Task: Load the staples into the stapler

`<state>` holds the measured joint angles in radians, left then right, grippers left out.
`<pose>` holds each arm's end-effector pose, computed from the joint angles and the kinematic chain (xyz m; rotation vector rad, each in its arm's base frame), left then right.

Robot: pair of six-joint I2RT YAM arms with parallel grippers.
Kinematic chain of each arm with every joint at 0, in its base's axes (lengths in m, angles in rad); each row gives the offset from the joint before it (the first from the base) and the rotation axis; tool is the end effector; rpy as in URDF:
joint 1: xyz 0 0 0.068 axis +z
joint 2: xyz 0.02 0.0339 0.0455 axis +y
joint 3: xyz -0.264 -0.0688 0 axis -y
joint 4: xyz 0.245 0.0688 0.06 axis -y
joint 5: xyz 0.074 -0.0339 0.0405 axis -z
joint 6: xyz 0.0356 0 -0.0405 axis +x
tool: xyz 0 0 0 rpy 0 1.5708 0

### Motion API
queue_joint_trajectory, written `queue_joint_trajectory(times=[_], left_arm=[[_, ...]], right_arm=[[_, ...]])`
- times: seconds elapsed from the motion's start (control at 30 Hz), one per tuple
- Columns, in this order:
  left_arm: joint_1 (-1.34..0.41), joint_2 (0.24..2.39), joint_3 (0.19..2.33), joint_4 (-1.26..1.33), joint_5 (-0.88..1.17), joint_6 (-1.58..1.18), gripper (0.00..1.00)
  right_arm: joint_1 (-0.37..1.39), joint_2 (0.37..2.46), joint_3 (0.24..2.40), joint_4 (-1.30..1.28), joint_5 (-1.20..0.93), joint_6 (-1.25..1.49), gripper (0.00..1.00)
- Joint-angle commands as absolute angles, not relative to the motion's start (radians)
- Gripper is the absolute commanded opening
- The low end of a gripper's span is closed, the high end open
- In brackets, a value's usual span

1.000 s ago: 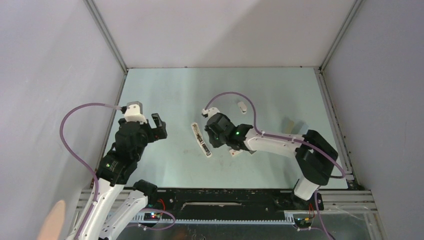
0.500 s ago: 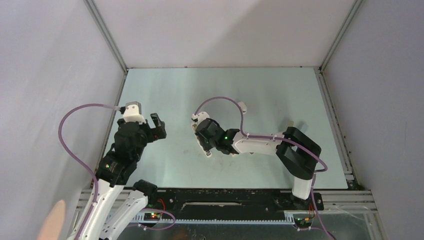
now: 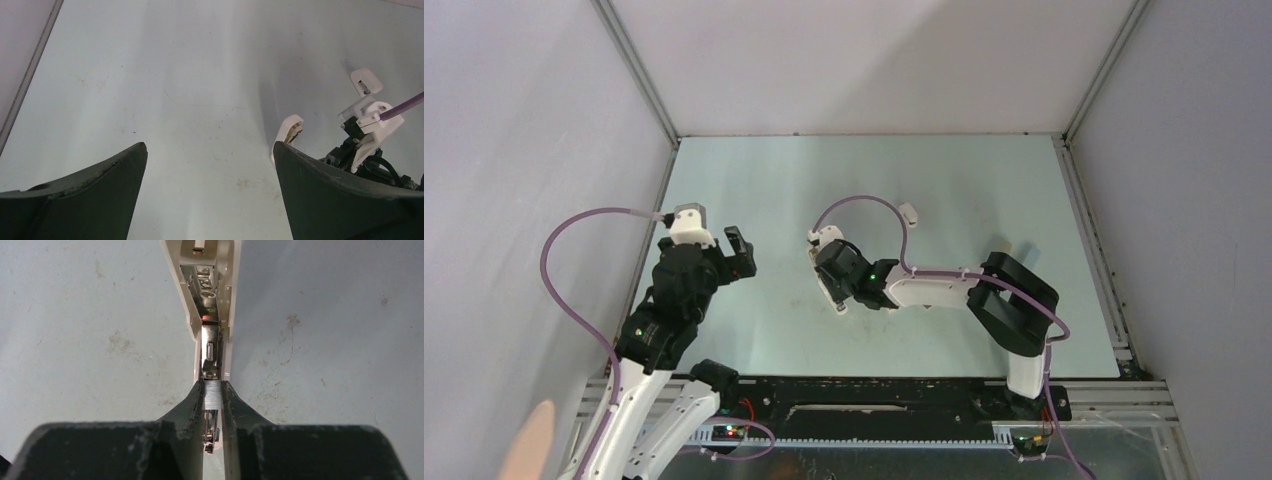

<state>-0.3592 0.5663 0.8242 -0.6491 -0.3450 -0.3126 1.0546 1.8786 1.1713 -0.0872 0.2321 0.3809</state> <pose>0.1149 -0.0303 0.3347 -0.1797 1.9310 -0.1081 0.2052 0.3450 0.1740 -0.6788 2.2811 0.4305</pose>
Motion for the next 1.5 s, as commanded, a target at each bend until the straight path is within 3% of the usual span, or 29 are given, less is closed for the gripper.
queue_joint_trajectory(times=[0.0, 0.7, 1.47], left_arm=[[-0.35, 0.558, 0.819, -0.626, -0.358, -0.299, 1.0], [-0.35, 0.557, 0.819, -0.627, -0.357, -0.299, 1.0], [-0.348, 0.561, 0.819, -0.623, -0.351, -0.299, 1.0]], right_arm=[[1.064, 1.887, 1.21, -0.065, 0.256, 0.37, 0.1], [1.103, 1.801, 1.21, -0.077, 0.33, 0.35, 0.09], [1.089, 1.878, 1.21, -0.092, 0.302, 0.403, 0.08]])
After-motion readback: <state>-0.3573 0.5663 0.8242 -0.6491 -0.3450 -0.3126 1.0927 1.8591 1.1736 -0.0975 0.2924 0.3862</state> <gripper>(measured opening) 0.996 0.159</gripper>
